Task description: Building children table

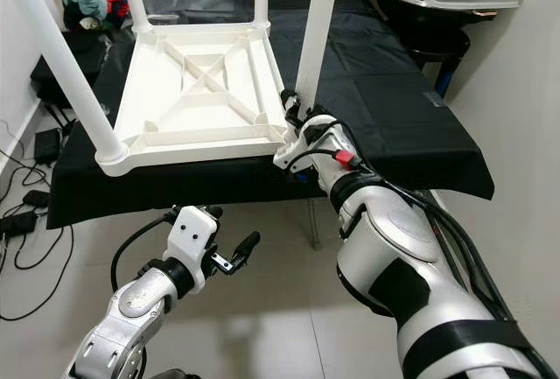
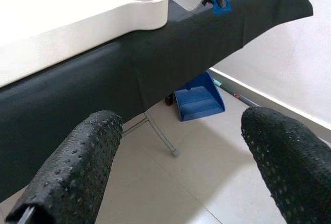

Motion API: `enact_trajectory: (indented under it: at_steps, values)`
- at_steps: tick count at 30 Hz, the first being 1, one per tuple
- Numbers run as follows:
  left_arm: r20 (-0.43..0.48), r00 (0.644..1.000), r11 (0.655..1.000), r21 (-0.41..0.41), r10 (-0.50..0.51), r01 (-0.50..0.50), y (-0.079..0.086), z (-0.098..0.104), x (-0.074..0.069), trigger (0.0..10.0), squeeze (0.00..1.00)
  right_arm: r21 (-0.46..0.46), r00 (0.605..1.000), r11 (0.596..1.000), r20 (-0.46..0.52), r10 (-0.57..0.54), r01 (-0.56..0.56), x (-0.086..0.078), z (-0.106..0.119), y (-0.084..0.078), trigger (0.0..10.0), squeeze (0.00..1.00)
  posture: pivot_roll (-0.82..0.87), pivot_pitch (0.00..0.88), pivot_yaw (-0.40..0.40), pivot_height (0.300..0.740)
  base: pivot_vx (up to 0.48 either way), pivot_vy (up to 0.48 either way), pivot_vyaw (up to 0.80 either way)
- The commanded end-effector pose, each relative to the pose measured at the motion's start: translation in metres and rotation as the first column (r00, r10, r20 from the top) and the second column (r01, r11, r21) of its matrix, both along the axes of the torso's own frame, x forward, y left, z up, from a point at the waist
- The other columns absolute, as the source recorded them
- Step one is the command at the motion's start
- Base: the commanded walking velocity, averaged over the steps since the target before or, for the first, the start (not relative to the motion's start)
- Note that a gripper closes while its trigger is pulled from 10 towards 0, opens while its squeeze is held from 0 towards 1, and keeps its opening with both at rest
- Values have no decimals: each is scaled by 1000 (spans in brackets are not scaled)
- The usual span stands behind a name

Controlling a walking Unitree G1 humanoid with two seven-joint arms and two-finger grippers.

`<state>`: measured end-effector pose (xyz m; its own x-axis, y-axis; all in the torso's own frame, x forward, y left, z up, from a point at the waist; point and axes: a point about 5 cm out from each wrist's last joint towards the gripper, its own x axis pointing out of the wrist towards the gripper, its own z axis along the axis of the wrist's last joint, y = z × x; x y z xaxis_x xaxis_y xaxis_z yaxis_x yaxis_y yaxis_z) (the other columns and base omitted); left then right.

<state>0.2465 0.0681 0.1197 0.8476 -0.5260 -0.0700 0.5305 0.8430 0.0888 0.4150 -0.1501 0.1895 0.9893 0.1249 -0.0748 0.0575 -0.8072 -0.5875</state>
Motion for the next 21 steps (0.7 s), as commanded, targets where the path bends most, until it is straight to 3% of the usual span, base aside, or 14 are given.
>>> enact_trajectory:
  at_steps: [1,11,21]
  values:
    - [-3,1000,1000,0,-6,6,-3,-2,1,10000,0,-32,1000,999,-6,0,-1,-3,-11,-3,10000,0,43,63,-48,740,0,0,0]
    - [1,1000,1000,-2,-4,4,-3,-1,1,10000,0,-15,1000,1000,27,16,-15,-3,-6,-3,10000,0,45,62,-56,740,0,0,0]
    - [3,1000,1000,0,-3,3,-4,-1,2,10000,0,5,999,1000,34,28,-28,-11,-27,-7,10000,0,46,61,-60,740,0,0,0]
